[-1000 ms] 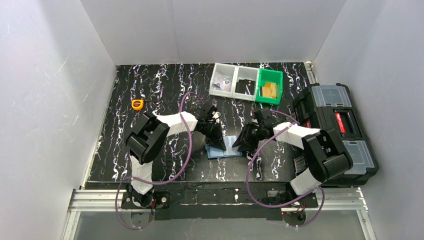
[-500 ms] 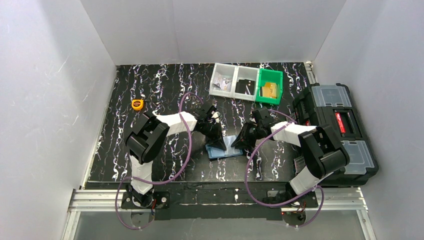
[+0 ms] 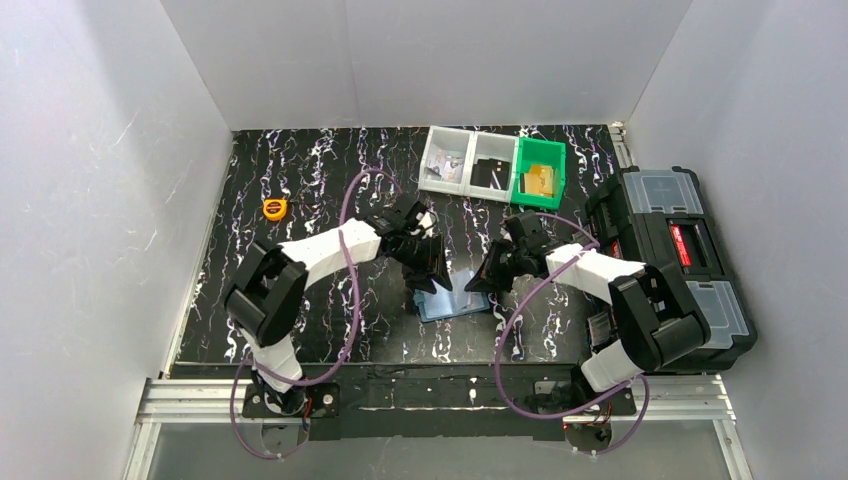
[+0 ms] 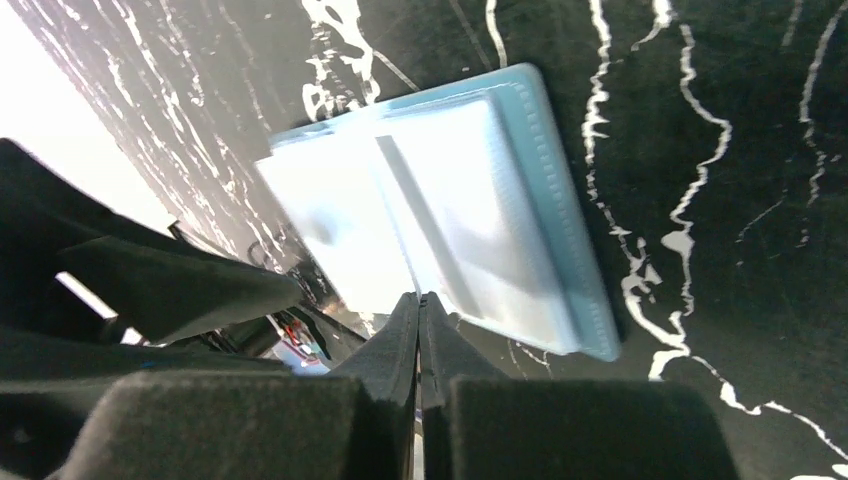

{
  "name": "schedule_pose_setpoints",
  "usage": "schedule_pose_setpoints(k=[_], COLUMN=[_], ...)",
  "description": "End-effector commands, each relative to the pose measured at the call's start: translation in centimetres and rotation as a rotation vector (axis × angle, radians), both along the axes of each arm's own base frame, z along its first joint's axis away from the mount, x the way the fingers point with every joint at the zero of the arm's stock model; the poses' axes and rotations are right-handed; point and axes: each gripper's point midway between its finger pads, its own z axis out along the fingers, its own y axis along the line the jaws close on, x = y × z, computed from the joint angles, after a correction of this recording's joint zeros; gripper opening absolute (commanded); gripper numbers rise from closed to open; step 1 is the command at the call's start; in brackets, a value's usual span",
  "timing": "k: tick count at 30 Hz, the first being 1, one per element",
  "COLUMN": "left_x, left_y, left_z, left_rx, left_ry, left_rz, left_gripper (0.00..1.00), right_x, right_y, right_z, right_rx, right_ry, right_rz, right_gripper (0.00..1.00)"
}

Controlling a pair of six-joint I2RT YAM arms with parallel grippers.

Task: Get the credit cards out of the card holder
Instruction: Remove the credit card from the card holder.

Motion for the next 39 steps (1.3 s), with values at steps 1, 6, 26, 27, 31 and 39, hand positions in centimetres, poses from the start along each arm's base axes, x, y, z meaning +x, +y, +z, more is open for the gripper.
schedule_pose_setpoints(k=[1, 6, 26, 27, 31, 39], left_x=[1.0, 1.1, 1.0, 1.0, 0.9, 0.9], left_y=[2.8, 5.7, 8.4, 8.6, 9.1, 9.3], left_z=[3.5, 3.0, 3.4, 3.6, 4.6, 6.2], left_rx=[0.106, 0.224, 0.23, 0.23, 0.225, 0.199], left_ry=[-0.15, -0.174, -0.161, -0.166, -0.191, -0.216], left_rz=[0.016, 0.019, 0.048, 0.05, 0.053, 0.05], left_gripper=[0.45, 0.34, 0.23, 0.23, 0.24, 0.25], right_x=[0.7, 1.1, 1.0, 1.0, 0.8, 0.5], right_y=[0.7, 2.3, 9.7, 9.9, 10.8, 12.3], right_z=[2.7, 3.9, 2.4, 2.4, 2.7, 2.6], right_rx=[-0.008, -0.027, -0.039, -0.041, -0.037, -0.008], right_ry=[-0.081, -0.11, -0.066, -0.068, -0.072, -0.053], right_rz=[0.058, 0.107, 0.227, 0.232, 0.238, 0.243], right_gripper=[0.01, 0.01, 0.33, 0.39, 0.55, 0.63])
